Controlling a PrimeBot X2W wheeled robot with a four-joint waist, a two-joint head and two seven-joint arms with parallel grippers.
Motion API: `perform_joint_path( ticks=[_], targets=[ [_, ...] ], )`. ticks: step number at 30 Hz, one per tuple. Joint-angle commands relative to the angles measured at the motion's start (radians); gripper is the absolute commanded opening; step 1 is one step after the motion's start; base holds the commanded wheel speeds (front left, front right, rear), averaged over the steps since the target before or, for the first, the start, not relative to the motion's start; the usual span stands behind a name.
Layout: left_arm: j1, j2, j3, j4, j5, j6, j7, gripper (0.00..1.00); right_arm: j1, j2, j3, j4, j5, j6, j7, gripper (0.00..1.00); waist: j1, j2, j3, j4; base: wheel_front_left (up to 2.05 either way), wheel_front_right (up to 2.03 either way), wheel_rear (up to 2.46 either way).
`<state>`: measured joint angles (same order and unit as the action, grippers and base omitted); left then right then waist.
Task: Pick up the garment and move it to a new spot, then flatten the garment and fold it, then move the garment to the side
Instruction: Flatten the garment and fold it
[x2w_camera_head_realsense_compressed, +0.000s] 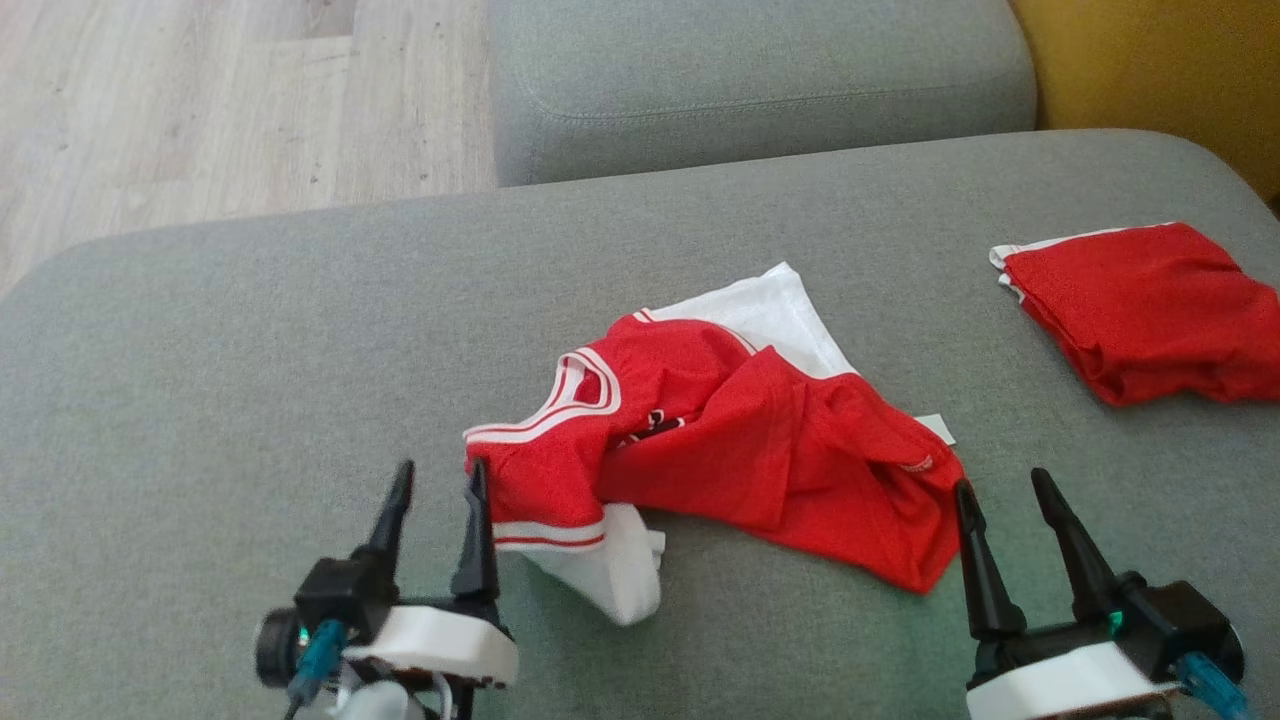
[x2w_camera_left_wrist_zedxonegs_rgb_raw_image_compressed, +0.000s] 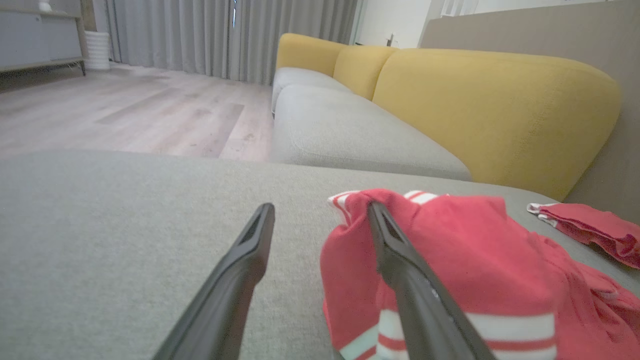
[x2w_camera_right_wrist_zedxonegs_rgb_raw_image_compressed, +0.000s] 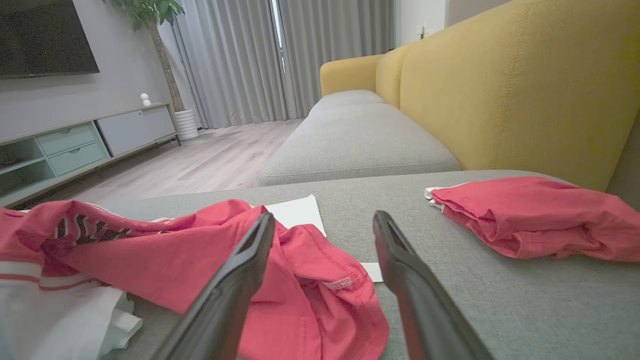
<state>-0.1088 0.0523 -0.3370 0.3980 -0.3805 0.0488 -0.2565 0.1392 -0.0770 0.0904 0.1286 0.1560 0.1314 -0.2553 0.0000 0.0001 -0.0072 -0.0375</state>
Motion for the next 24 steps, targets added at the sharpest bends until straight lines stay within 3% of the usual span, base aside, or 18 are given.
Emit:
perform_joint_path(
  ticks=[1,6,13,20,22,24],
  targets=[
    [-0.005,0.001,0.055,-0.07,0.038,0.023,-0.005,1.0,-0.016,-0.012,0.026,-0.036,-0.001,-0.001,-0.006,1.0,0.0,-0.0001,-0.002,0.001,0.0,0.0,0.0],
    [0.097,-0.001,0.024,-0.172,0.105,0.029,-0.005,1.0,-0.009,-0.013,0.028,-0.035,0.0,-0.001,-0.006,1.0,0.0,-0.0001,-0.005,-0.002,0.0,0.0,0.0],
    [0.167,-0.002,-0.119,-0.071,0.047,-0.001,-0.005,1.0,-0.005,-0.021,0.028,-0.041,0.006,-0.001,-0.006,1.0,0.0,-0.0001,0.005,-0.006,0.0,0.0,0.0],
    [0.101,-0.002,-0.101,-0.042,-0.014,0.049,-0.005,1.0,-0.01,-0.027,0.036,-0.046,0.012,-0.001,-0.006,1.0,0.0,-0.0001,0.024,-0.008,0.0,0.0,0.0],
    [0.076,-0.002,-0.085,-0.043,-0.034,0.013,-0.005,1.0,-0.014,-0.029,0.039,-0.048,0.015,-0.001,-0.006,1.0,0.0,-0.0001,0.03,-0.01,0.0,0.0,0.0],
    [0.05,0.003,-0.09,-0.028,-0.045,-0.065,-0.005,1.0,-0.019,-0.032,0.043,-0.051,0.021,-0.001,-0.006,1.0,0.0,-0.0001,0.037,-0.012,0.0,0.0,0.0]
  ],
)
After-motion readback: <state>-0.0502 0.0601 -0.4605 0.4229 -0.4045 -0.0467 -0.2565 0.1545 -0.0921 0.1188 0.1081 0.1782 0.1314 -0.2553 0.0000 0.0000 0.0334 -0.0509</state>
